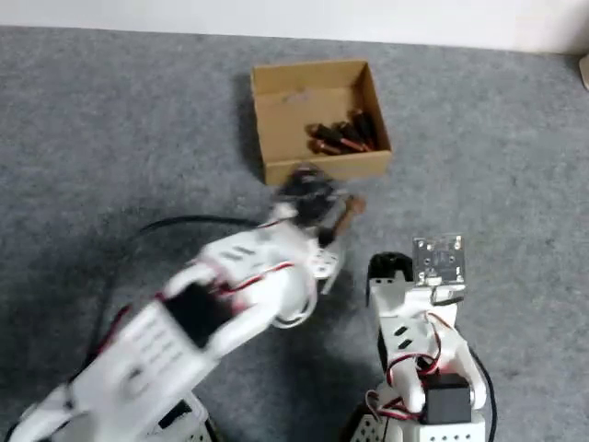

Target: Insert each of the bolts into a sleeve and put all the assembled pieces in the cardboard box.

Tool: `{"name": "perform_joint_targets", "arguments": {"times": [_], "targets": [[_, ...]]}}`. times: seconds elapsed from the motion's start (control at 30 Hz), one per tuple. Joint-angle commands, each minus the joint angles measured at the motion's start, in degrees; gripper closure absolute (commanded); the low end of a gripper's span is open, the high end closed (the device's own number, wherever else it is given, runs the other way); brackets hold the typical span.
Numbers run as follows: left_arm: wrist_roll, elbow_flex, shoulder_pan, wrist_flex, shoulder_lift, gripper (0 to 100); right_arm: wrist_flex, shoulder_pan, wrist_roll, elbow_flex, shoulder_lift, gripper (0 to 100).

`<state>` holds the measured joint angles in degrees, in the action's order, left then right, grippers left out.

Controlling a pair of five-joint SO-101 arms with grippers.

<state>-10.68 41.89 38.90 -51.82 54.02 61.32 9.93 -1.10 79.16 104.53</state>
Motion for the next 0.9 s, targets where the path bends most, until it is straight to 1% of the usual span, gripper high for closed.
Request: {"name": "perform_joint_targets", "arguments": {"times": [0.0,0.13,0.27,0.33,0.43,0.5,0.57,0.63,0.87], "targets": [[0.62,0.92,-3.91,3.87,10.59,100,-3.3,4.26,3.87,-5.05,0.57,99.4],[0.62,5.23,-3.91,10.46,19.74,100,-4.35,10.42,6.15,-5.23,0.57,99.4],[0.26,13.76,-2.59,17.05,27.3,100,-4.18,15.08,8.09,-5.23,0.57,99.4],[0.18,18.86,-2.42,22.33,30.29,100,-4.35,16.84,8.0,-5.49,0.57,99.4],[0.09,26.07,-2.33,32.79,33.45,100,-5.58,19.38,7.91,-5.67,0.57,99.4],[-0.35,30.55,-1.71,37.19,35.21,100,-7.25,20.0,7.12,-5.23,0.57,99.4],[-2.81,34.15,0.04,38.07,36.35,100,-8.48,20.09,5.54,-5.14,0.57,99.4],[-4.84,37.05,1.1,38.07,37.23,100,-9.45,20.09,5.54,-5.14,0.57,99.4],[-6.42,38.81,1.36,38.07,38.2,100,-9.71,20.09,5.19,-5.14,0.57,99.4]]}}
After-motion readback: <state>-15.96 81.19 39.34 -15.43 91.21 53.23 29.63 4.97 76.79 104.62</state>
